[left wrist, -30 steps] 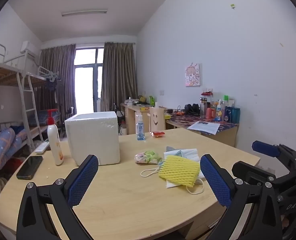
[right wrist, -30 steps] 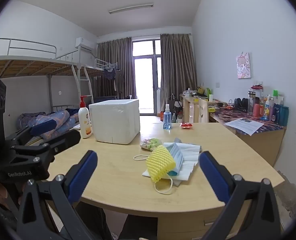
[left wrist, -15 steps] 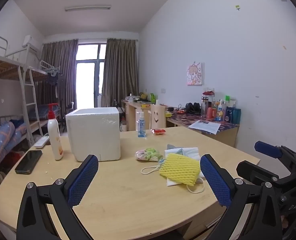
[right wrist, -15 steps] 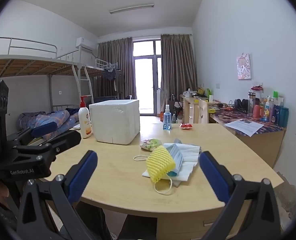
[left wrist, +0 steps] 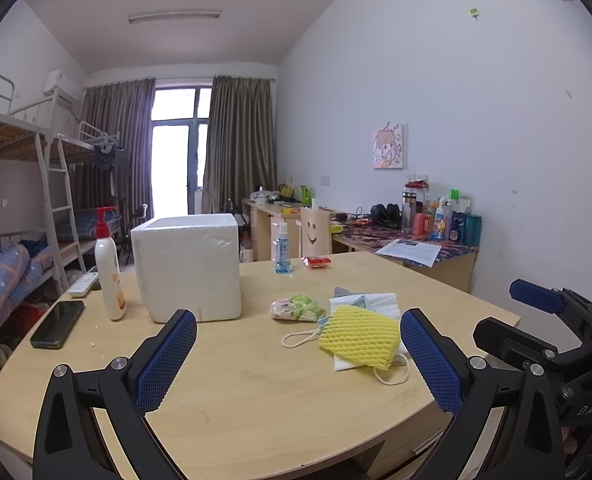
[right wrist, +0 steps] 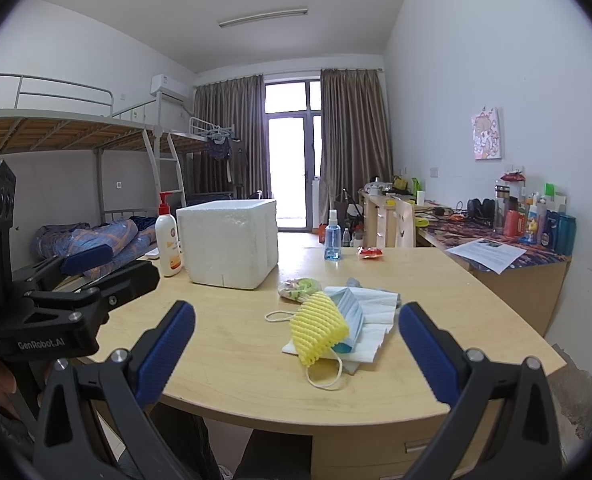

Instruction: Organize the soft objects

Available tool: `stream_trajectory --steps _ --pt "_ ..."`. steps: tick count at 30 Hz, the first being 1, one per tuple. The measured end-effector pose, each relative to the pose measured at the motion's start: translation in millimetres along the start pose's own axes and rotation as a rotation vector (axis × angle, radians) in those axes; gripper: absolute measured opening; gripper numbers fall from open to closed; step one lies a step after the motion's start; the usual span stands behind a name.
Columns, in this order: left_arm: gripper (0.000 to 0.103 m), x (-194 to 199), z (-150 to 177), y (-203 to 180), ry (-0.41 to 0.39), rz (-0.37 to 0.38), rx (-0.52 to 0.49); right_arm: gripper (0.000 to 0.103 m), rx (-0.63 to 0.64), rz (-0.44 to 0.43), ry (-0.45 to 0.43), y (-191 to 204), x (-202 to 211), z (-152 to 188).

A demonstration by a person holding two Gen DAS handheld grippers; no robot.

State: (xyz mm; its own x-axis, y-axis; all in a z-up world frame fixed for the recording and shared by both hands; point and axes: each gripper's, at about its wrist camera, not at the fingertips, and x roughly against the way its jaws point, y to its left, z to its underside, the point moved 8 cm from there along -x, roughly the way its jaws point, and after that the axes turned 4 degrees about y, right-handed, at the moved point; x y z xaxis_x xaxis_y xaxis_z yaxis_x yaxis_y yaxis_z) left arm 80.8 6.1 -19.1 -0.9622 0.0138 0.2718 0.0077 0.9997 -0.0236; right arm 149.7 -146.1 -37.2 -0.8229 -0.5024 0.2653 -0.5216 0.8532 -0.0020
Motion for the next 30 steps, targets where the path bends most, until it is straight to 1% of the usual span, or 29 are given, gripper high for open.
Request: stream_trajectory --steps 20,30 --pt "0.102 -1.7 0.9 2.8 0.017 -0.002 0.009 0.103 0.009 0.001 0.001 -0.5 -0.8 -0.2" --pt "0.102 -1.1 -0.6 2.3 0.013 -0.001 0.000 0.103 0.010 0.002 -0.006 -0.8 0.6 -2.2"
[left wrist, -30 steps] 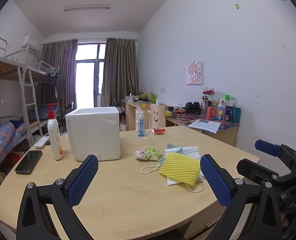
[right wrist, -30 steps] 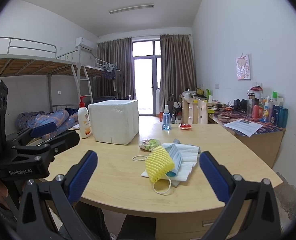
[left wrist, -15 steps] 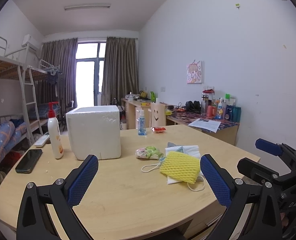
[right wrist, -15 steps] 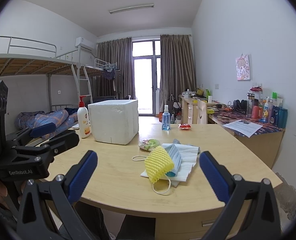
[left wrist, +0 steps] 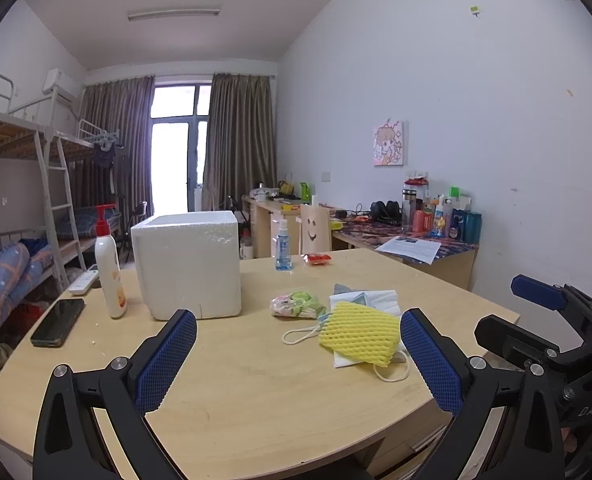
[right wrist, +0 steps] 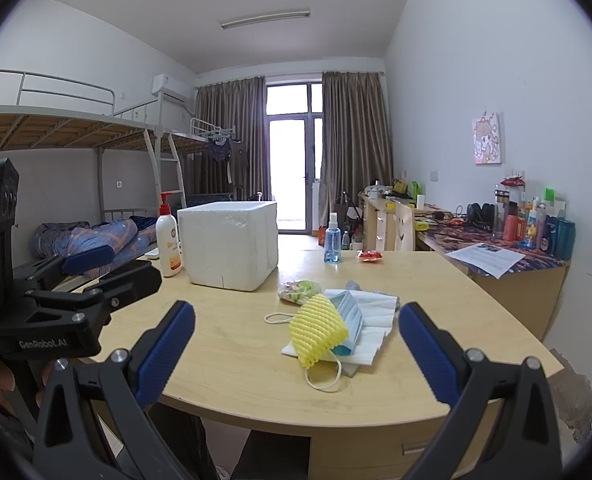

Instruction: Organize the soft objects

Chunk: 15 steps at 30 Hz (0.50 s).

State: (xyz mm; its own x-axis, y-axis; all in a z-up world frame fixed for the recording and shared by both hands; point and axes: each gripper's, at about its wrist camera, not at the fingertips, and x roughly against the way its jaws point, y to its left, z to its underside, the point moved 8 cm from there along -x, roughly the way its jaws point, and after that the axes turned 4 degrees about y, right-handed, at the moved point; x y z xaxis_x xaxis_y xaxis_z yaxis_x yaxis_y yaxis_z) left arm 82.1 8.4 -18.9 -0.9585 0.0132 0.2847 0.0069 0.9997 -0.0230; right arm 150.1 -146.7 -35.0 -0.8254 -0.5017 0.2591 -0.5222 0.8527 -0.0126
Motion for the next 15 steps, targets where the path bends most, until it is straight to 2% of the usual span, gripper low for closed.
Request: stream_trajectory --steps 15 --pt "0.102 -4.3 1.3 4.4 0.008 0.001 0.011 0.103 0.000 -0.001 0.020 1.5 -9.5 2.2"
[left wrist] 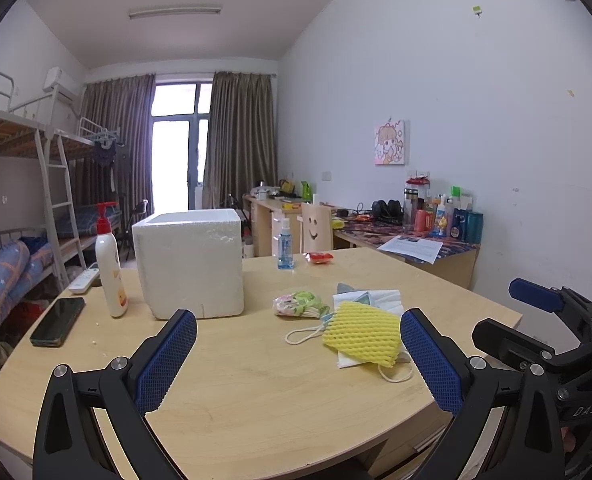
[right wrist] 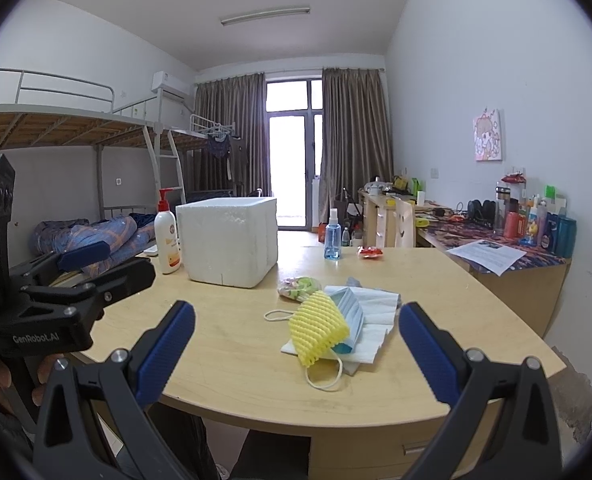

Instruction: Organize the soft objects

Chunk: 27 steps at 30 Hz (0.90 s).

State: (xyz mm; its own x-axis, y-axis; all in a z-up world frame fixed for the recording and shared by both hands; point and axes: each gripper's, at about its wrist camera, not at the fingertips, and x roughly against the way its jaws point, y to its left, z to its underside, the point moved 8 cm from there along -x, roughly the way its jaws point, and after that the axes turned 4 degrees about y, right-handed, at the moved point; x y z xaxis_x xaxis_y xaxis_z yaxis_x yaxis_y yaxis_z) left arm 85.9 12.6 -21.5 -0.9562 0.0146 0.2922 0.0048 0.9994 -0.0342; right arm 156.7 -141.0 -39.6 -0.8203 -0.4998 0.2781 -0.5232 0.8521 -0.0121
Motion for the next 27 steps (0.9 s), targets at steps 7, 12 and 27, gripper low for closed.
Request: stream_trajectory --steps 7,12,27 --pt "0.102 -27.2 1.7 9.7 0.046 0.013 0.038 0.103 0.004 -0.001 0.029 -4.7 -20.3 0.4" --pt "0.102 -45.9 3.5 4.9 0.083 0.045 0.016 0.103 -0.007 0.017 0.050 -14.5 -32.1 3.6" --pt "0.102 -98.2 16.3 -2.6 0.205 0.087 -0.009 0.103 -0.037 0.041 0.168 -38.6 -75.8 22.1"
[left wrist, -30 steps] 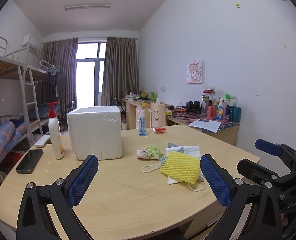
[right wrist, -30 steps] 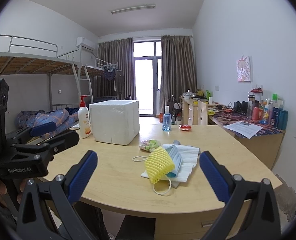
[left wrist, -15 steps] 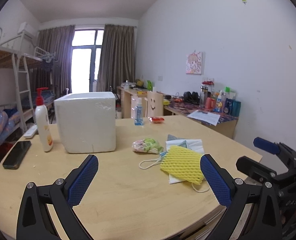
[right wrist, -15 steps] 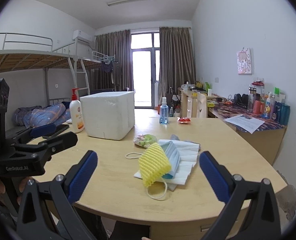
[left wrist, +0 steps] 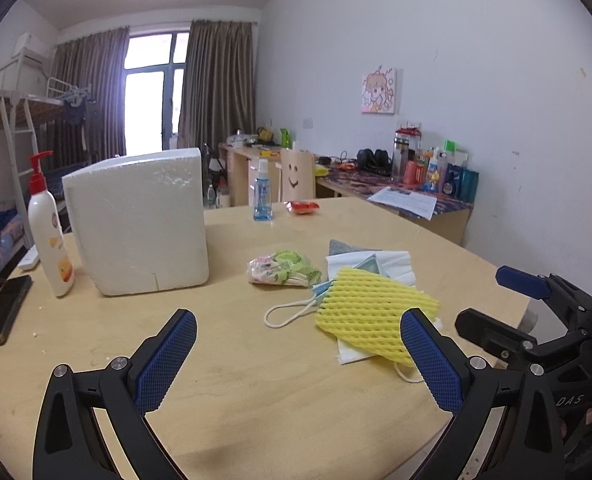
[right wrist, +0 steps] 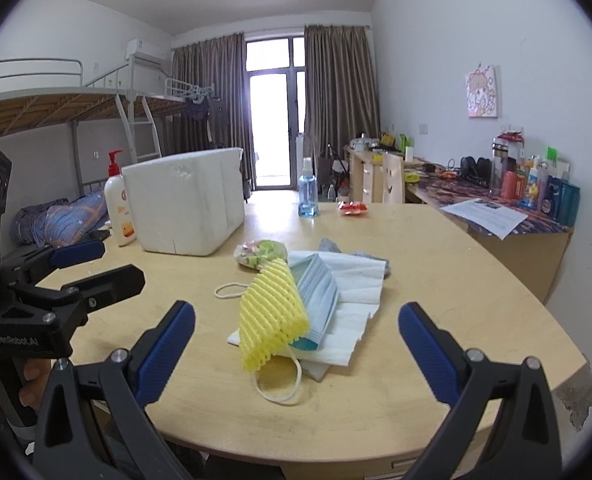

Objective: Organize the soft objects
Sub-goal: 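Move the right gripper to the yellow foam net and close on it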

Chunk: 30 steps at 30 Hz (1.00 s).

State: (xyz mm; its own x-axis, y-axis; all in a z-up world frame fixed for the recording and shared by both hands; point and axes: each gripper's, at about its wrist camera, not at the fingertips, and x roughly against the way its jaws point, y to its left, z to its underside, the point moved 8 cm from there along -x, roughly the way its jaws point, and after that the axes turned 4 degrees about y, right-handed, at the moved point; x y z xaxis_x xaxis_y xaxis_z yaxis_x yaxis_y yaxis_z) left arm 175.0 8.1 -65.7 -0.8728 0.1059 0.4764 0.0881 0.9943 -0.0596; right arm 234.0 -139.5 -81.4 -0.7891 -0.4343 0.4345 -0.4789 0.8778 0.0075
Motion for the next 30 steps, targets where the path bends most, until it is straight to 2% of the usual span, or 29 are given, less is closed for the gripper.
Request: stream_trajectory --steps 9,13,18,22,24,28,30 --pt "0.102 -24.0 -0.8 18.2 0.054 -0.012 0.025 0.103 0.025 -0.043 0.056 8.4 -27.5 2.5" --pt "0.102 -33.6 -1.3 20.4 0.073 -0.006 0.018 0.094 0.022 -0.066 0.098 7.2 -42.1 5.6" --pt "0.102 -42.6 -1.2 21.9 0.094 0.006 0.018 0.092 0.014 -0.078 0.130 5.6 -53.8 9.6" --pt "0.102 -49.7 -0.1 23.4 0.108 0.007 0.019 0.077 0.021 -0.091 0.149 4.9 -58.0 11.0" --pt "0.102 -52.4 1.4 24.1 0.119 0.011 0.020 0.074 0.023 -0.085 0.158 3.5 -60.9 11.7" --pt "0.102 -56.9 3.4 22.4 0.133 0.013 0.018 0.046 0.016 -0.098 0.183 2.7 -64.6 15.1" --pt "0.102 -58.5 4.1 20.1 0.137 0.015 0.014 0.037 0.022 -0.101 0.187 3.2 -63.1 16.2"
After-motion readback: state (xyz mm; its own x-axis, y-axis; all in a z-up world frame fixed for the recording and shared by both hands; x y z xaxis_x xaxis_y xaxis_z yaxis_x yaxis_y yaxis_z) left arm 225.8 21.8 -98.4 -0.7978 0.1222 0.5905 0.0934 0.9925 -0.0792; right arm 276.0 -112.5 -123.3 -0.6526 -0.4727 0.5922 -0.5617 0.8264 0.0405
